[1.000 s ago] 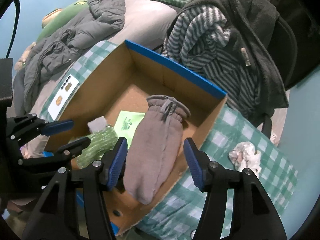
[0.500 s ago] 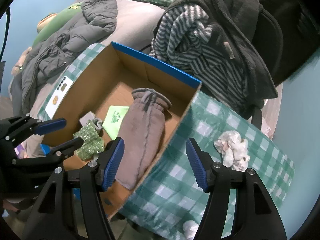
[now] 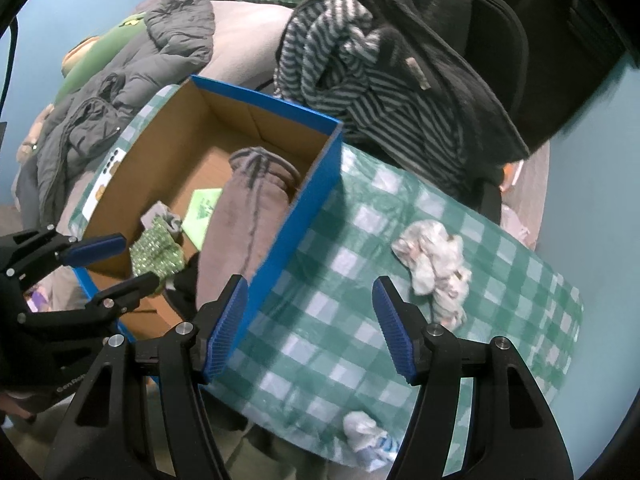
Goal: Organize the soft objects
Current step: 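Move both tools from the box toward the white bundles on the tablecloth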
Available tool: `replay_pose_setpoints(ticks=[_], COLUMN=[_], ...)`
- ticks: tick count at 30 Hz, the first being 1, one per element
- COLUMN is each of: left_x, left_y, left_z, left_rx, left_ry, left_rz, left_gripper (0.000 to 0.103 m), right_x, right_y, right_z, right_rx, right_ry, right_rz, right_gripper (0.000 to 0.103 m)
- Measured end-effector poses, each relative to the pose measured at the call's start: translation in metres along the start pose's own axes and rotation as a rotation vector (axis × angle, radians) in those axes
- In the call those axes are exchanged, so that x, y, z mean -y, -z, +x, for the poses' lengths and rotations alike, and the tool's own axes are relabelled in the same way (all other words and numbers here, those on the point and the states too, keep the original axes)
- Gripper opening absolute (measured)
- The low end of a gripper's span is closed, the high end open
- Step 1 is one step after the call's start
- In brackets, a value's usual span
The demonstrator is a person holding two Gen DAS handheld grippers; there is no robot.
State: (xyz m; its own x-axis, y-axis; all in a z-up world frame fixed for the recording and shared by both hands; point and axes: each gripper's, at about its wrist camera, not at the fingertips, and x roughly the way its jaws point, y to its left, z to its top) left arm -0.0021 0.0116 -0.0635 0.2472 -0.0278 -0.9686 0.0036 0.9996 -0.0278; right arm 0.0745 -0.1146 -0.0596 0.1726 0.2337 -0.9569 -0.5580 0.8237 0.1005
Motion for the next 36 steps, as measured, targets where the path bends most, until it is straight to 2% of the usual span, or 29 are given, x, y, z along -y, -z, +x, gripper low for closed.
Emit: replay_pose_setpoints(ticks=[17,25,36], left_x=[0.086,0.11,0.13], left_y=[0.002,0.009,0.022], left_z=[0.016,0.026,0.046], left_rx=[-0.051,-0.075,-0.121], left_ry=[0.068,0.079,0.072], left_rz=[0.16,0.215,0.246], left_gripper=[0.043,0.043,0.043], right_x=[0.071,0.086,0.092], right_y=[0.082,0.121,0.157], right_z=[-0.009,-0.001,0.019], right_rx=[-0.042,-0.069,-0.103], right_ry=[0.015,0.019,-0.005], right_rz=[0.134,0.159,0.141], right_gripper=[0.066,0.066,0.066])
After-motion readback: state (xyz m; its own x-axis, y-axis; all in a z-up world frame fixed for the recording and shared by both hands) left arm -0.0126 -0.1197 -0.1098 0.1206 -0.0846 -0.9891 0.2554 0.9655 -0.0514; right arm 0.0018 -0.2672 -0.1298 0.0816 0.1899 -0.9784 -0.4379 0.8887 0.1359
